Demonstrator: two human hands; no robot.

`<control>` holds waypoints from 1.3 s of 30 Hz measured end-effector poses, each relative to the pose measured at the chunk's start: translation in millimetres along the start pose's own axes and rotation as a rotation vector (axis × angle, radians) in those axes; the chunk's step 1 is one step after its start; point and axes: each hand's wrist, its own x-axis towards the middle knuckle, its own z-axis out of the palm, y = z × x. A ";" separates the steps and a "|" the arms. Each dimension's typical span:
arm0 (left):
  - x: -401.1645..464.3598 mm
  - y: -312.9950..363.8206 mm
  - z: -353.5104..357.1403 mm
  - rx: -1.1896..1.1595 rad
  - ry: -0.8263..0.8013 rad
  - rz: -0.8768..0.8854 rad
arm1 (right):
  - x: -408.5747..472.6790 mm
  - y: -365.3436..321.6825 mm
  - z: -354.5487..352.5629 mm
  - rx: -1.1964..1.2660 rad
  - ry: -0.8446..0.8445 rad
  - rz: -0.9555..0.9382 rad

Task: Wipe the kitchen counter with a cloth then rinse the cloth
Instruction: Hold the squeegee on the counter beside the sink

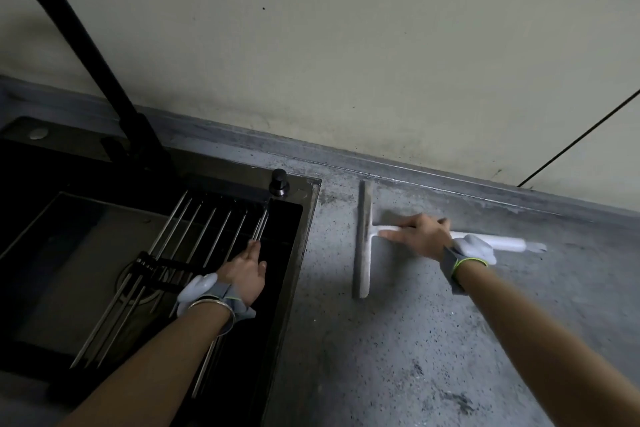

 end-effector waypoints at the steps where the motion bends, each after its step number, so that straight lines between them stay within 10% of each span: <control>1: 0.6 0.3 -0.2 -0.003 -0.004 0.000 | -1.2 -5.5 2.2 -0.018 -0.009 -0.034; 16: -0.8 -3.6 25.1 -0.178 0.125 0.014 | -54.2 -64.4 51.8 -0.020 -0.136 -0.450; 27: -16.1 -14.2 38.2 -0.208 0.245 -0.023 | -25.0 39.1 -12.0 0.146 0.104 0.085; 39: -19.1 -13.8 37.2 -0.121 0.205 0.030 | -34.8 25.0 6.6 -0.029 -0.019 -0.039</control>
